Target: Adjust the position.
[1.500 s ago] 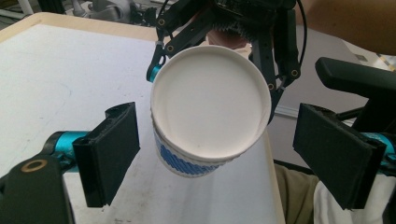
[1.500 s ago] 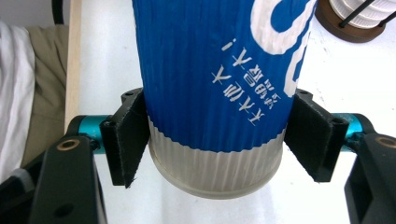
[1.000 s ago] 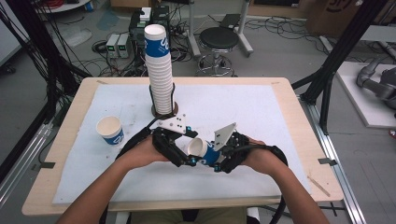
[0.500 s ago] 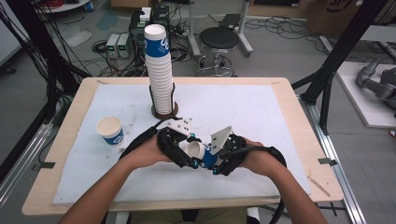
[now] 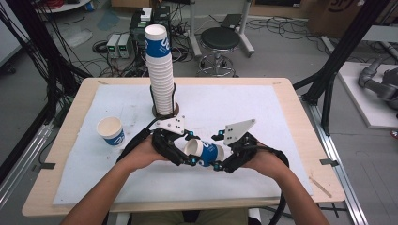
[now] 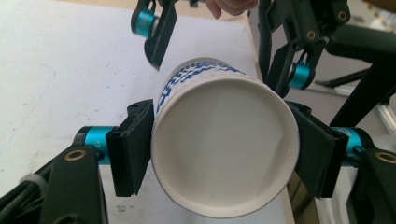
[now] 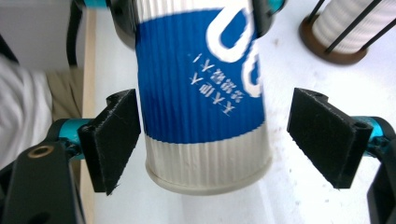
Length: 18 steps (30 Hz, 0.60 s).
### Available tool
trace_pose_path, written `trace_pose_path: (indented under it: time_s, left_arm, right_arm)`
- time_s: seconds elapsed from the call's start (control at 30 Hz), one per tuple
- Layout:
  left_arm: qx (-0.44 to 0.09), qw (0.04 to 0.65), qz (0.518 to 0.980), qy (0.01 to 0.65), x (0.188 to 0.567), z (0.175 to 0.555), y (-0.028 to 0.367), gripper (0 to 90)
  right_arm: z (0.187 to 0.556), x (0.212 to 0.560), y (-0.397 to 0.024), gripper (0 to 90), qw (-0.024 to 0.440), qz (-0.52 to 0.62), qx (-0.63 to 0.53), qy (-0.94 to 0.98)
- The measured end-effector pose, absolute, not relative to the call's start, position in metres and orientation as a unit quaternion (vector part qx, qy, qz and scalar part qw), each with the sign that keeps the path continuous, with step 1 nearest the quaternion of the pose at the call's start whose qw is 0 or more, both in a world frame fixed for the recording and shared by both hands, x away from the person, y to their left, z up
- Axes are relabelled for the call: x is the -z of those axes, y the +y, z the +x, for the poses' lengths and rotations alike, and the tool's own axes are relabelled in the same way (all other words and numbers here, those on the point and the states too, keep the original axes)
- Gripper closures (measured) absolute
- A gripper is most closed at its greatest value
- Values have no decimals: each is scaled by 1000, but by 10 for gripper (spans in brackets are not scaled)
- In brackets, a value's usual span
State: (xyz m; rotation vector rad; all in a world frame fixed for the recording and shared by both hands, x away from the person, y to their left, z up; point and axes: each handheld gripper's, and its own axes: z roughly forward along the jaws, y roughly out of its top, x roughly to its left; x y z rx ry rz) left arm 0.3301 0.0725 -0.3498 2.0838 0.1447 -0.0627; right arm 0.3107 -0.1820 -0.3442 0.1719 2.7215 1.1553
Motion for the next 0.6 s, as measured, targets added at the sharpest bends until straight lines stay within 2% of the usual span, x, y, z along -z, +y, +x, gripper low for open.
trace_pose_path:
  time_s: [0.23,0.6]
  left_arm:
    - [25,550,831,74,357,331,86,291]
    - [8,579,811,84,366,332,98,290]
  right_arm:
    - [309,338,-199,176,94,91,-469,874]
    - [308,344,-213,176,114,124,-501,849]
